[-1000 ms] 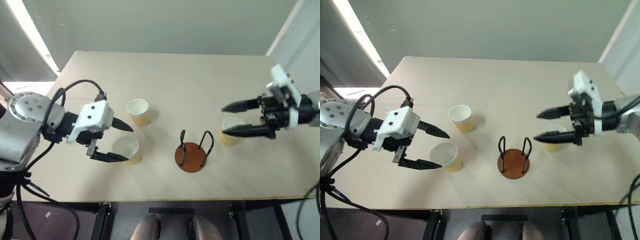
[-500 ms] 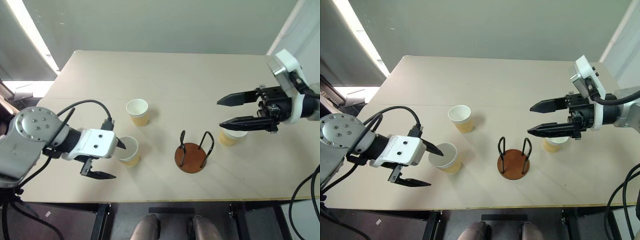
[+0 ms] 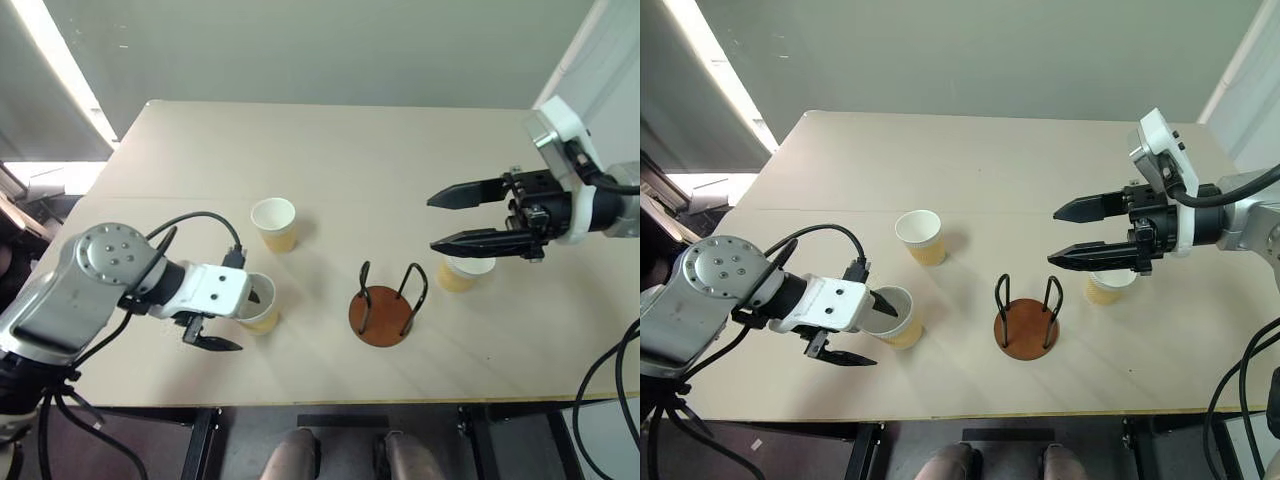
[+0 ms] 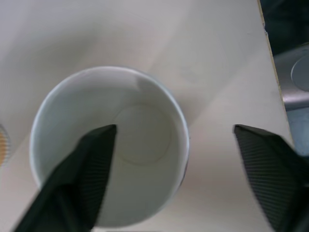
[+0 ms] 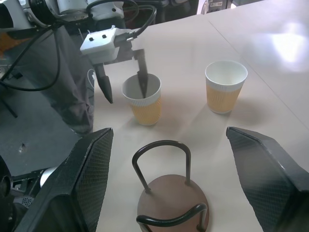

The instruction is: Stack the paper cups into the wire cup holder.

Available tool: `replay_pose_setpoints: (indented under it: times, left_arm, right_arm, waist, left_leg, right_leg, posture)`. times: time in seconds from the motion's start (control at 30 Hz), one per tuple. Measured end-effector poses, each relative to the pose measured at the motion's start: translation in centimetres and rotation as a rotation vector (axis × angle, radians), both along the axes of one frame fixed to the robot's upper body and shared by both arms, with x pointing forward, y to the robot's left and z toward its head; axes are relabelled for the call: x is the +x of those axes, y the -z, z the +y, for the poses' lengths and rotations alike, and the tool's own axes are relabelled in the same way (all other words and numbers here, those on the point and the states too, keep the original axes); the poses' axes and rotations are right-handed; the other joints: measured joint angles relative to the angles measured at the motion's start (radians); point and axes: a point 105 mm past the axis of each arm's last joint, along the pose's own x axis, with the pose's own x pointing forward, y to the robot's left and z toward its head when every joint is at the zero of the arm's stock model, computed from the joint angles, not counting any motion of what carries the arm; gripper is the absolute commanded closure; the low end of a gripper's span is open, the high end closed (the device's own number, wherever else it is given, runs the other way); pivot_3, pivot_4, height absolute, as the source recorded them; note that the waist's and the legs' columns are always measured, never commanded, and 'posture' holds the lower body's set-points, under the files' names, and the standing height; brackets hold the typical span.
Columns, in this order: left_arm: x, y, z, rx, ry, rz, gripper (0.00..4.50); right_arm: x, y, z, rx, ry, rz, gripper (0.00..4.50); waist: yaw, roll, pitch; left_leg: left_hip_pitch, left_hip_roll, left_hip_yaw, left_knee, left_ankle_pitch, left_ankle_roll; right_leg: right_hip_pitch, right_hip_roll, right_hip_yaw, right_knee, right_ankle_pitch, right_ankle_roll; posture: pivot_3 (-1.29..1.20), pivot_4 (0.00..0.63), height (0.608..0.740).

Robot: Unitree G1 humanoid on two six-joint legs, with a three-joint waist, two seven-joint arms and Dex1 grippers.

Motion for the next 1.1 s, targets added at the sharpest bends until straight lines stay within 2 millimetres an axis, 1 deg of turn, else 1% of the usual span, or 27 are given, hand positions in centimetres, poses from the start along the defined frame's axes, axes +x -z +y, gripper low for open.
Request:
replay_pose_setpoints:
  times: [0.17,0.23,0.27,0.43,0.57,0.67,0.73,0.8,0.83,0.87,1.0,1.1]
  left_arm:
    - [-0.3,0.5,-0.5,0.001,0.031,0.026,3.45]
    - [-0.2,0.2,-0.7,-0.001,0.041,0.02,4.2]
    - [-0.2,0.0,-0.8,-0.003,0.048,0.016,4.45]
    - [0.4,-1.7,-1.8,-0.038,0.073,-0.004,4.45]
    - [0.8,-3.1,-2.7,-0.085,0.084,-0.007,4.45]
    - [1.3,-4.7,-3.7,-0.131,0.095,-0.02,4.45]
    - [1.9,-6.9,-5.2,-0.2,0.12,-0.049,4.45]
    - [2.3,-9.7,-6.7,-0.268,0.156,-0.084,4.45]
    - [2.3,-10.6,-7.2,-0.283,0.171,-0.102,4.45]
    - [2.4,-11.1,-7.4,-0.292,0.18,-0.105,4.45]
    - [3.1,-11.3,-8.4,-0.298,0.193,-0.063,4.45]
    - [2.8,-12.0,-9.6,-0.306,0.246,-0.048,4.45]
  right_arm:
    - [-0.3,0.4,0.1,0.01,-0.017,-0.032,0.6]
    - [-0.4,0.4,0.0,0.042,-0.035,-0.051,0.6]
    - [-0.5,0.4,0.0,0.06,-0.048,-0.065,0.6]
    - [-1.2,0.2,-0.4,0.095,-0.121,-0.091,0.6]
    - [-0.9,-0.1,-0.9,0.114,-0.133,-0.086,0.6]
    - [-0.7,-0.9,-1.0,0.121,-0.134,-0.106,0.6]
    - [-0.5,-0.8,-1.3,0.111,-0.126,-0.101,0.6]
    - [-0.5,-0.5,-1.4,0.098,-0.125,-0.086,0.6]
    - [-0.5,-0.3,-1.5,0.089,-0.126,-0.076,0.6]
    - [-0.5,-0.1,-1.6,0.08,-0.12,-0.067,0.6]
    - [-0.6,0.6,-2.5,0.057,-0.091,-0.038,0.6]
    - [-0.8,0.9,-3.3,0.053,-0.066,-0.032,0.6]
  waist:
    - [0.0,0.0,0.0]
    - [0.001,0.0,0.0]
    - [0.002,0.0,0.0]
    - [0.001,0.0,0.0]
    - [0.001,0.0,0.0]
    - [0.001,0.0,0.0]
    - [0.01,-0.001,0.0]
    - [0.015,-0.001,0.0]
    - [0.014,-0.001,0.0]
    - [0.013,0.0,0.0]
    - [0.013,0.0,0.0]
    - [0.014,-0.001,0.0]
  left_leg:
    - [0.0,0.0,0.0,0.0,0.0,0.0]
    - [0.0,0.0,0.0,0.0,0.0,0.0]
    - [0.0,0.0,0.0,0.0,0.0,0.0]
    - [0.0,0.0,0.0,0.001,0.0,0.0]
    - [0.0,0.0,0.0,0.001,0.0,0.0]
    - [0.0,0.0,0.0,0.001,0.0,0.0]
    - [-0.002,0.0,-0.001,0.003,0.0,0.0]
    - [-0.003,-0.001,-0.001,0.004,0.0,0.001]
    - [-0.003,-0.001,0.0,0.004,0.0,0.001]
    - [-0.003,-0.001,0.0,0.003,0.0,0.001]
    - [-0.003,0.0,0.0,0.002,0.0,0.001]
    - [-0.005,0.0,0.0,0.003,0.0,0.001]
  right_leg:
    - [0.0,0.0,0.0,0.0,0.0,0.0]
    - [0.0,0.0,0.0,0.0,0.0,0.0]
    - [0.0,0.0,0.0,0.0,0.0,0.0]
    - [0.0,0.0,0.0,0.0,0.0,0.0]
    - [0.0,0.0,0.0,0.001,0.0,0.0]
    - [0.001,0.0,0.0,0.001,0.0,0.0]
    - [0.001,0.0,-0.001,0.0,0.0,0.001]
    - [0.001,-0.001,-0.001,0.001,0.001,0.001]
    - [0.001,-0.001,-0.001,0.001,0.001,0.002]
    - [0.001,-0.001,-0.001,0.001,0.001,0.002]
    - [0.0,-0.001,-0.001,0.0,0.001,0.003]
    - [0.0,-0.001,-0.001,-0.001,0.002,0.004]
  posture:
    - [0.0,0.15,0.74]
    - [0.0,0.15,0.74]
    - [0.0,0.15,0.74]
    - [0.0,0.15,0.74]
    - [0.0,0.15,0.74]
    - [0.0,0.15,0.74]
    - [0.0,0.15,0.74]
    - [0.0,0.15,0.74]
    - [0.0,0.15,0.74]
    - [0.0,0.15,0.74]
    - [0.0,0.15,0.74]
    - [0.0,0.15,0.74]
